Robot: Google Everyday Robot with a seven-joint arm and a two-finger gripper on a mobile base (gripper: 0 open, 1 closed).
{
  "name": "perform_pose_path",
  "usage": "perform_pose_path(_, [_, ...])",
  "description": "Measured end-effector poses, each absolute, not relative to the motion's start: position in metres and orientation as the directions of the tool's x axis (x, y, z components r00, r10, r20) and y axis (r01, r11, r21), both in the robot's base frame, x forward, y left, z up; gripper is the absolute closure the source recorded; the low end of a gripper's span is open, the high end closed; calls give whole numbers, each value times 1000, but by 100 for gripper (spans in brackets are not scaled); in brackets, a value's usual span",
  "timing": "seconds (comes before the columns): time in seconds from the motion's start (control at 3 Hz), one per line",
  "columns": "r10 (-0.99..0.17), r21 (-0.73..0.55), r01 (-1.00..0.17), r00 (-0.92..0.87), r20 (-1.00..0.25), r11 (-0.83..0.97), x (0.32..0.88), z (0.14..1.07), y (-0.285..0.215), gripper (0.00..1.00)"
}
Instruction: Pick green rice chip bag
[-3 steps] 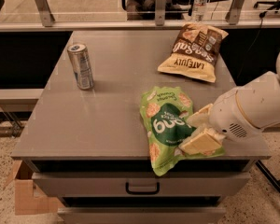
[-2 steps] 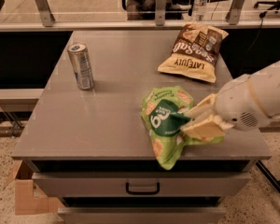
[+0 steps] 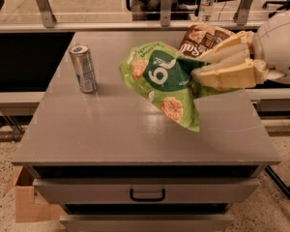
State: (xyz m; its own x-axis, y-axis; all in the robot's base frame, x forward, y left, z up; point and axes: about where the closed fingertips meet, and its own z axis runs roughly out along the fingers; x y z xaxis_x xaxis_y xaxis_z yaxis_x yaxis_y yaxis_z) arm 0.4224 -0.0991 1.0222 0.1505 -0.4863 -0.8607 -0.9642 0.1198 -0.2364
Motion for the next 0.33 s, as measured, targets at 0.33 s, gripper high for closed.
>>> perform_pose_path(0.33, [-489,-235,-964,149,-860,120,422,1021,-99,100])
